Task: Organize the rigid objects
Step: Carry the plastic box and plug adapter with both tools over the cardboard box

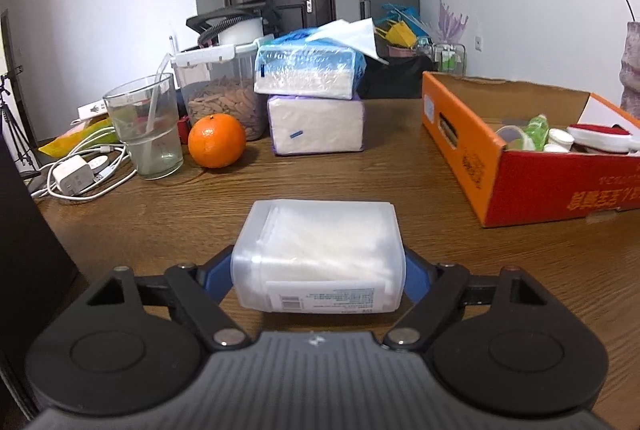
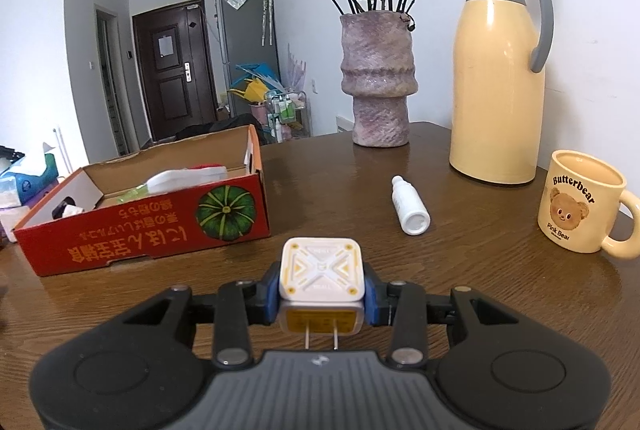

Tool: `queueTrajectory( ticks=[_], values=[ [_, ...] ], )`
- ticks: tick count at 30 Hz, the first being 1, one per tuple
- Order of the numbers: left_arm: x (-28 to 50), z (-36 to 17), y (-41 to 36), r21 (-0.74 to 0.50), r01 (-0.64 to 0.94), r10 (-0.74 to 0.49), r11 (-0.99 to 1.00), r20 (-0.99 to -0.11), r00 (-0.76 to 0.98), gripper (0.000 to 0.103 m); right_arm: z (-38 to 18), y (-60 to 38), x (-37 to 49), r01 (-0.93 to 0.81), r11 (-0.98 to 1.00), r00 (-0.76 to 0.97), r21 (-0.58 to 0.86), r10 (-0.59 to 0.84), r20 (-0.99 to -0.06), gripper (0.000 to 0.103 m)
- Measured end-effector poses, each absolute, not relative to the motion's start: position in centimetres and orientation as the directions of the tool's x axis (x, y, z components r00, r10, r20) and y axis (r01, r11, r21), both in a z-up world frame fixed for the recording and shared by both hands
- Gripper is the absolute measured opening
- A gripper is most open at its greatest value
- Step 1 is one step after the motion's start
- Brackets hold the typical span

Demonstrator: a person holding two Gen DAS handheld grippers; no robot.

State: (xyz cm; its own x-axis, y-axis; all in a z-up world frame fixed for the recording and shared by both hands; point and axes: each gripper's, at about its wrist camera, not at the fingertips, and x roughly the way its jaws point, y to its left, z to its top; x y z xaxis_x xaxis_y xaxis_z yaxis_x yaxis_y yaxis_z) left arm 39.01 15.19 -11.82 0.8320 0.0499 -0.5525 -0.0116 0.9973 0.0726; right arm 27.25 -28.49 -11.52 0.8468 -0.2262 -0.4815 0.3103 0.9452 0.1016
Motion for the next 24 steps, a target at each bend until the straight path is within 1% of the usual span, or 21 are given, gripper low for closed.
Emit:
queueTrajectory(
  ticks=[12,16,24],
  values=[
    [34.7,-9.8,12.4,-0.009,0.0,-0.004,1.0,-0.497,0.868,0.083,-11.0,-28.1,26.5,0.262,0.956,0.871,0.135,-0.173,-0.46,0.038],
    [33.3,-9.1,11.1,-0.016,0.013,-0.018,1.0,-0.467,0.884,0.083,-10.9,-27.7,26.4,0.235,0.962,0.878,0.14,-0.148,-0.456,0.038],
    [32.1,-8.4,8.2,-0.033,0.029,-0.041,0.999,-0.443,0.896,0.083,-10.6,-26.9,26.4,0.173,0.973,0.889,0.152,-0.088,-0.448,0.038]
  ],
)
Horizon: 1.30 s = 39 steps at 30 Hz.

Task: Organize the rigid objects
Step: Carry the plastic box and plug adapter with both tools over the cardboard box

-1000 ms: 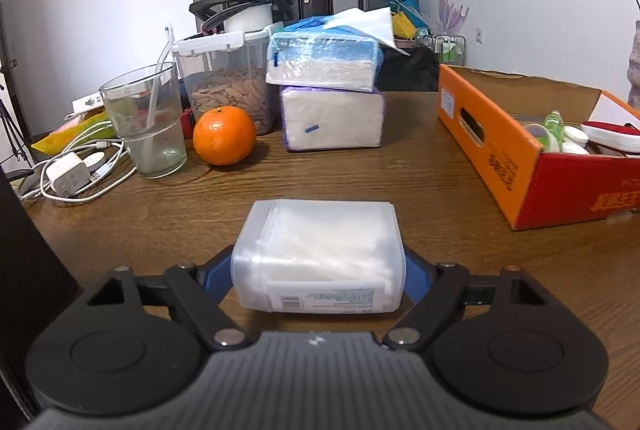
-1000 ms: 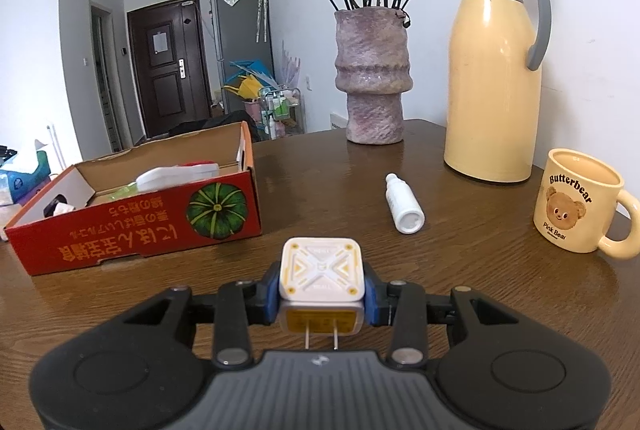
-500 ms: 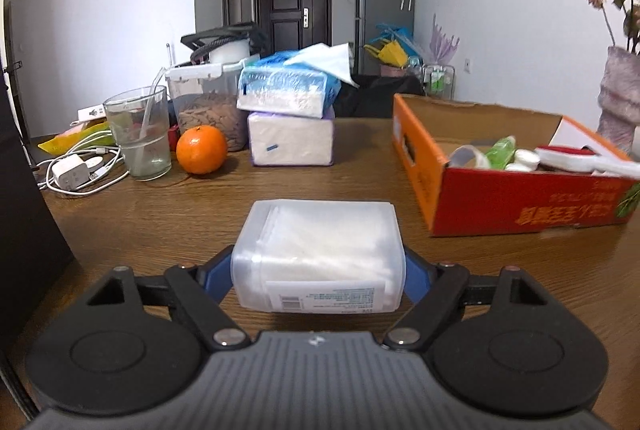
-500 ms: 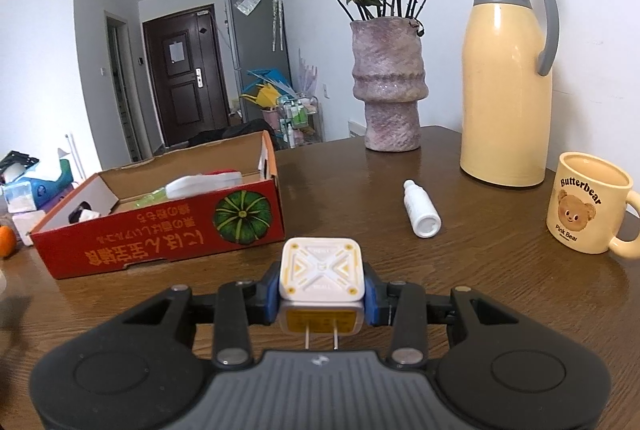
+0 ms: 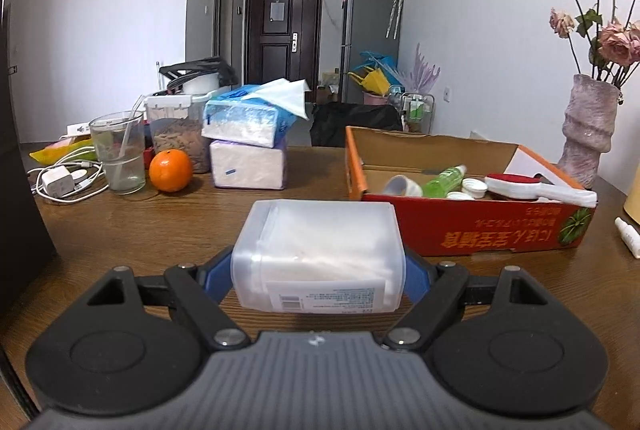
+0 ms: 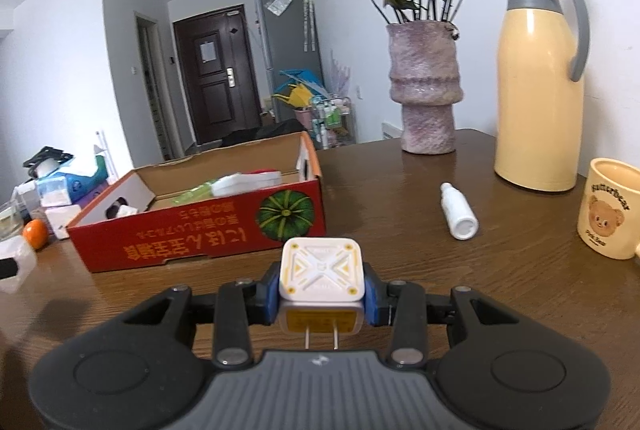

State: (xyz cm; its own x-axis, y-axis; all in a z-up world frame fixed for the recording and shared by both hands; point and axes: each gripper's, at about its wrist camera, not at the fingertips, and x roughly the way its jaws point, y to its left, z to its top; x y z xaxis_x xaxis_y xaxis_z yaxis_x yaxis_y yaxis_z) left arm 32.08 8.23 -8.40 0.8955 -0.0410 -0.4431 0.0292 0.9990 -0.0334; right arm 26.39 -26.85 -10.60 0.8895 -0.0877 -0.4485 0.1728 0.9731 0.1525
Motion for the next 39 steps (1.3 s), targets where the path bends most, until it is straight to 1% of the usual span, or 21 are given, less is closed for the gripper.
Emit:
queueTrajectory(
  ticks=[7,17,22,34,39],
  values=[
    [31.8,-7.9,6.2,-0.078,0.023,-0.055,0.997,-0.433,0.9,0.083,-10.1,-26.7,27.0,0.099,0.977,0.899,0.19,-0.006,-0.439,0.038],
    [32.2,-6.8,3.7,-0.142,0.023,-0.081,0.99,-0.415,0.906,0.083,-9.5,-25.7,28.6,0.013,0.983,0.897,0.181,0.069,-0.436,0.038],
    [33.0,-6.1,2.9,-0.169,0.007,-0.075,0.986,-0.4,0.913,0.083,-8.8,-25.1,29.3,-0.025,0.986,0.902,0.167,0.094,-0.421,0.038],
    [35.4,-4.9,1.0,-0.154,-0.011,-0.048,0.988,-0.373,0.927,0.083,-7.9,-23.7,32.0,-0.066,0.986,0.909,0.155,0.123,-0.399,0.038],
    [36.8,-4.9,0.7,-0.153,-0.012,-0.047,0.988,-0.379,0.924,0.083,-7.5,-22.7,33.2,-0.089,0.985,0.913,0.15,0.141,-0.382,0.038]
  ],
)
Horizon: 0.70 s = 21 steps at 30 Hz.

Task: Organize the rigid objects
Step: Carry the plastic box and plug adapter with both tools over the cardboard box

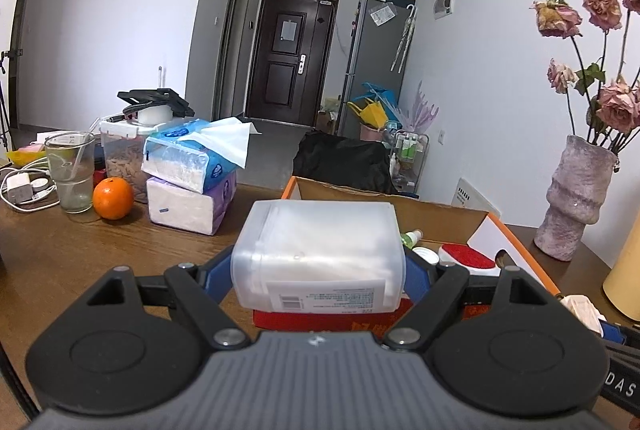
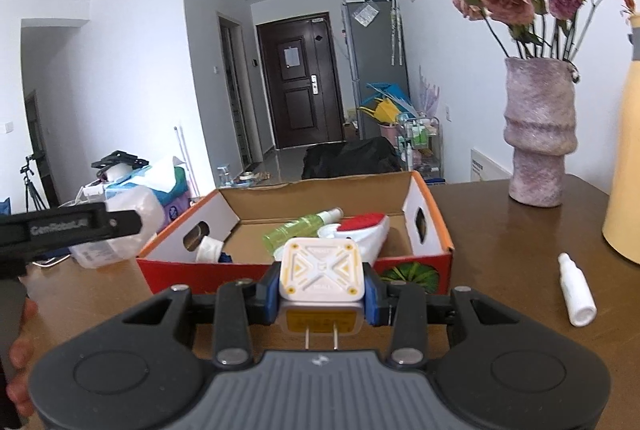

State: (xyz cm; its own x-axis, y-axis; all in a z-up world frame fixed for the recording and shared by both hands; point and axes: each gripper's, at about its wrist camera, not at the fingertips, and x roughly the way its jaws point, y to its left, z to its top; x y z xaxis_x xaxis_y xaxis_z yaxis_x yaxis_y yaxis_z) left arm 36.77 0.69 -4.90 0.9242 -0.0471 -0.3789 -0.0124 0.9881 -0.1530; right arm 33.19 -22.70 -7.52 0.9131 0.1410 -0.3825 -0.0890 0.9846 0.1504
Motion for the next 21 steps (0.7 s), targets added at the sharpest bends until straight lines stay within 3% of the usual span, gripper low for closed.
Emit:
queueTrajectory(
  ticks=[21],
  values=[
    [42.4,-4.3,0.4,-0.168,0.001,-0.06,0.986,-0.349,0.935,0.083,-6.5,-21.3,39.2,-0.115,0.984,0.923,0.135,0.156,-0.352,0.038]
  ],
)
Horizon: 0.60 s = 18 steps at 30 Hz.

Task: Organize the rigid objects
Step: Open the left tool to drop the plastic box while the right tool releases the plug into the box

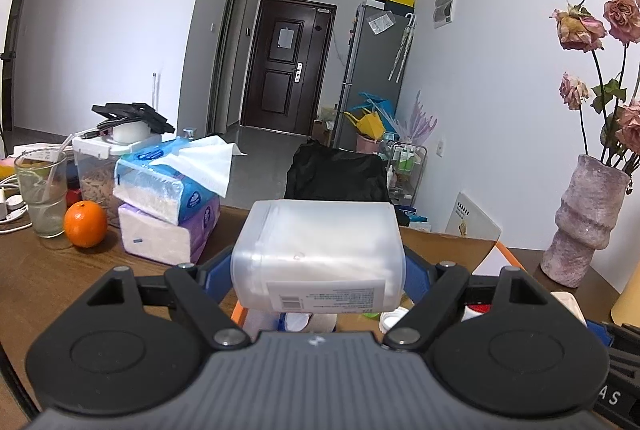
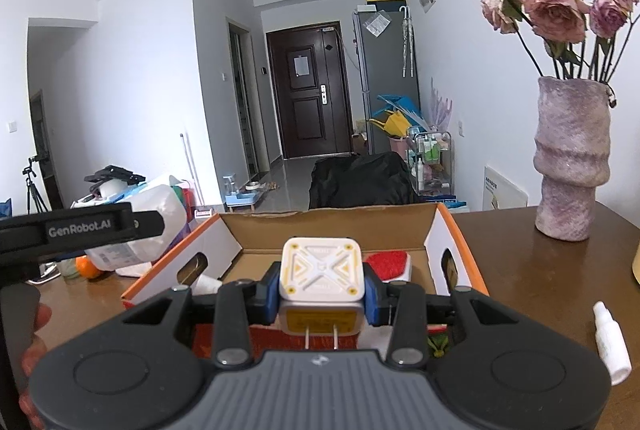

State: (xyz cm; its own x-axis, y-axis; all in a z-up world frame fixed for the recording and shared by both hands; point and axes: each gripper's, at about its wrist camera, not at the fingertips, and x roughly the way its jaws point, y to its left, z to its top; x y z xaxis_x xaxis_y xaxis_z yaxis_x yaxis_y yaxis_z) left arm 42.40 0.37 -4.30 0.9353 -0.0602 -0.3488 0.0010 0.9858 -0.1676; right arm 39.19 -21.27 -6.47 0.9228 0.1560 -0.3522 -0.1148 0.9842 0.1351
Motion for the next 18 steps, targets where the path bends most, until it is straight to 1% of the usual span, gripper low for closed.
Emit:
queueTrajectory(
  ticks=[18],
  values=[
    [47.8,-4.7,-0.5,-0.144,0.011,-0.062,0.989,-0.352,0.934,0.083,-6.6,-20.0,45.1,-0.116,0.986,0.923,0.118,0.151,-0.354,0.038]
  ],
)
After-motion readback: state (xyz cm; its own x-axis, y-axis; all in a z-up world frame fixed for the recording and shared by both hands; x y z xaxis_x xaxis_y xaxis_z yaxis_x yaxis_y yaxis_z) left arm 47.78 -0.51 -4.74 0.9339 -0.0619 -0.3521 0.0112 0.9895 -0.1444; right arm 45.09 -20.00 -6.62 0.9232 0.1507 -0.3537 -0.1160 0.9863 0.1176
